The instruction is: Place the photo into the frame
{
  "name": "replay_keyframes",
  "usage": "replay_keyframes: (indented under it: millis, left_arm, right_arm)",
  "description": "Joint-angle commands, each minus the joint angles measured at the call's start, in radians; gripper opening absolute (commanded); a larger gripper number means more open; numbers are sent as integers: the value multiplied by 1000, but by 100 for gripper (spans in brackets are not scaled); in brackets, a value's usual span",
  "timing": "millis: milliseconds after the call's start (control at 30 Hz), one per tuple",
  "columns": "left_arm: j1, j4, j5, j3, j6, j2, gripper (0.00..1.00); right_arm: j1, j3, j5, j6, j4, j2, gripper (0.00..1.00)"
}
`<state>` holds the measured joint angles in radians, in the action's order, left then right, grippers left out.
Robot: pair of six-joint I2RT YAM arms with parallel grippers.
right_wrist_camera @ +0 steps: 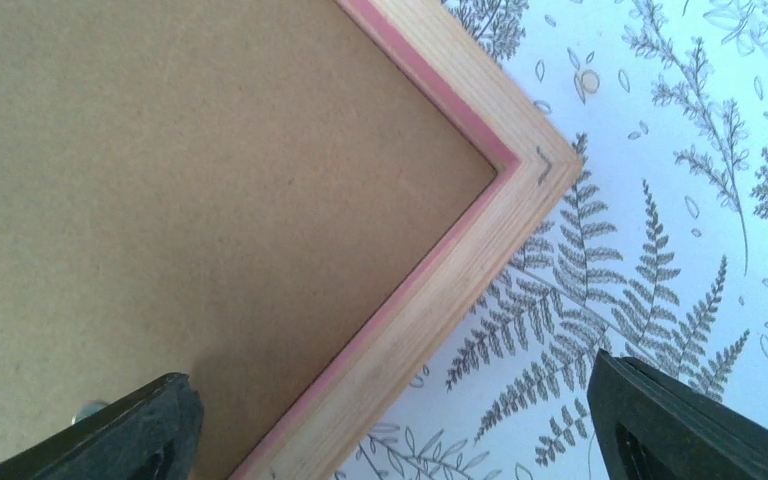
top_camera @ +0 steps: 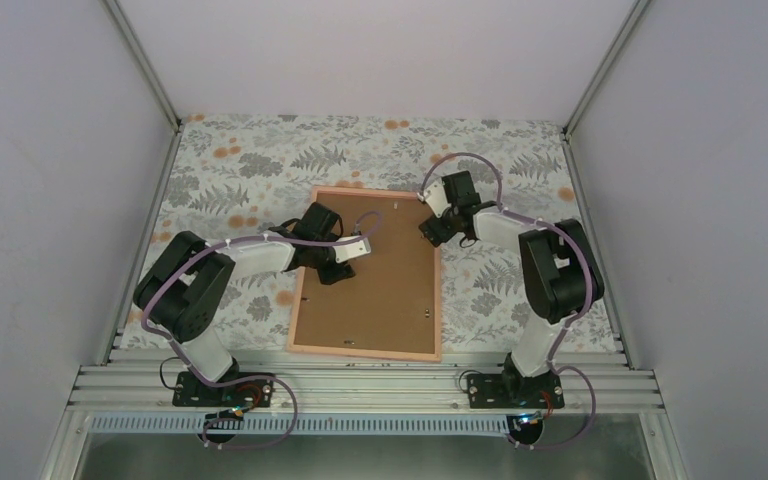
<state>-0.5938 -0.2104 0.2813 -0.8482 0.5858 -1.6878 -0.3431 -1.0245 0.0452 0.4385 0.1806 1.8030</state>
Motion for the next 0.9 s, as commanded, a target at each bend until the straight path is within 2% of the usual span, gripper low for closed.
replay_keyframes:
  millis: [0, 200, 533, 867]
  left_arm:
    - [-8, -14, -31, 14, 0, -38, 52]
    - [-8, -16, -25, 4, -4, -50, 52]
    - [-8, -9, -22, 17, -9, -41, 51]
    - [-8, -10, -16, 4, -10, -51, 51]
  right_arm:
    - [18, 8, -27, 52, 139, -11, 96]
    - [6, -51, -84, 22, 196, 18, 96]
    - [-10, -122, -60, -8, 211, 89, 96]
    - [-22, -88, -60, 32, 259, 71, 97]
